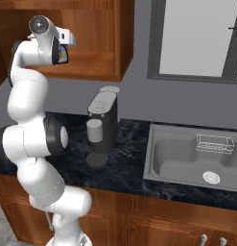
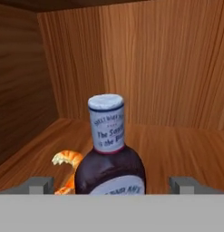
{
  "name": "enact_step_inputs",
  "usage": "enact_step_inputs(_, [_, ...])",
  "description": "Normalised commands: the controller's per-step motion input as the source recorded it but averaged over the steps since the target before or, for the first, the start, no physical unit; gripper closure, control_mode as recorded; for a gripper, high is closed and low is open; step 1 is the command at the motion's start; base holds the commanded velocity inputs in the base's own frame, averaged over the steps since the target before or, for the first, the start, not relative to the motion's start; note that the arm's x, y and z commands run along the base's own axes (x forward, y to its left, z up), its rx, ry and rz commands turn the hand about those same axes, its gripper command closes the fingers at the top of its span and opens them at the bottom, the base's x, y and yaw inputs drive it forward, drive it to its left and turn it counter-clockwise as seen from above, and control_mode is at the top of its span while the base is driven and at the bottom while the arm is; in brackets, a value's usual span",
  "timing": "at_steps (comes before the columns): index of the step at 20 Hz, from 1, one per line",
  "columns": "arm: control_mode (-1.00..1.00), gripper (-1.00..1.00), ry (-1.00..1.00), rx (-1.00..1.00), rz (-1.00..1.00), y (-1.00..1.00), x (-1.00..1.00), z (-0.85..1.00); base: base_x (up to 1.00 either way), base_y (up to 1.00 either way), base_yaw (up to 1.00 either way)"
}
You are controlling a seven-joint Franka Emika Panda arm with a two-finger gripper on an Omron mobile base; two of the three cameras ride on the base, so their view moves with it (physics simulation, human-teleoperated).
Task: The dining table condiment station is running low on condiment bottle. Refill the condiment station by opening the cabinet and taking the condiment bottle from the cabinet and placing it on the dining table.
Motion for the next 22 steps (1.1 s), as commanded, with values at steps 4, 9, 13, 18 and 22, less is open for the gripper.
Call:
enact_step_inputs(4, [-1.00,-1.00,0.00,0.00,0.00,0.12,0.26,0.00,0.00,0.00,0.00])
enact_step_inputs(9, [-1.00,-1.00,-0.01,0.00,0.00,0.06,0.24,0.00,0.00,0.00,0.00])
enact_step_inputs(13, [-1.00,-1.00,-0.01,0.00,0.00,0.05,0.24,0.00,0.00,0.00,0.00])
enact_step_inputs(18, [-1.00,-1.00,-0.01,0.00,0.00,0.00,0.23,0.00,0.00,0.00,0.00])
enact_step_inputs(22, [-1.00,-1.00,0.00,0.00,0.00,0.00,0.23,0.00,0.00,0.00,0.00])
